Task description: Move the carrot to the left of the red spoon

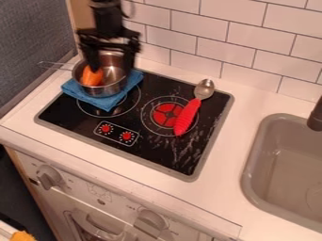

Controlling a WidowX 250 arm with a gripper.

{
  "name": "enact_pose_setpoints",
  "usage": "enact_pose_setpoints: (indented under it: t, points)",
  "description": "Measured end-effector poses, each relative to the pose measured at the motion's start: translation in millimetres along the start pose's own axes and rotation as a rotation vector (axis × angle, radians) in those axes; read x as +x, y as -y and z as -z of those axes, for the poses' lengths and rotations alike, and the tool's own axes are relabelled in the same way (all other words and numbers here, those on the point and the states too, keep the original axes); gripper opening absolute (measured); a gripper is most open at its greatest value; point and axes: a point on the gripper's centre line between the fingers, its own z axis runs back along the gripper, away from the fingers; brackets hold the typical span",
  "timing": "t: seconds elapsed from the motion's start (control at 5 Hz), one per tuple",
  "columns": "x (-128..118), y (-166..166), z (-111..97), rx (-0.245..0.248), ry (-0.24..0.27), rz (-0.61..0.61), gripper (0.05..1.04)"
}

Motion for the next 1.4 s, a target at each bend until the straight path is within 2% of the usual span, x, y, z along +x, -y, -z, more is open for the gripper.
enact_pose_setpoints:
  t: [0.2,0.4,0.8,1.0,1.4]
  points:
    - [-2.7,-23.3,-1.0,-0.003,0.000,-0.050,1.001]
    - [-4.5,-31.7,-1.2,-0.006,-0.002,-0.096,1.001]
    - [8.0,-33.0,11.5,-0.024,0.008,-0.111,1.001]
    - [17.2,-34.0,12.0,-0.025,0.039,-0.117,1.001]
    - [19.7,-25.7,17.8,-0.027,0.049,-0.109,1.001]
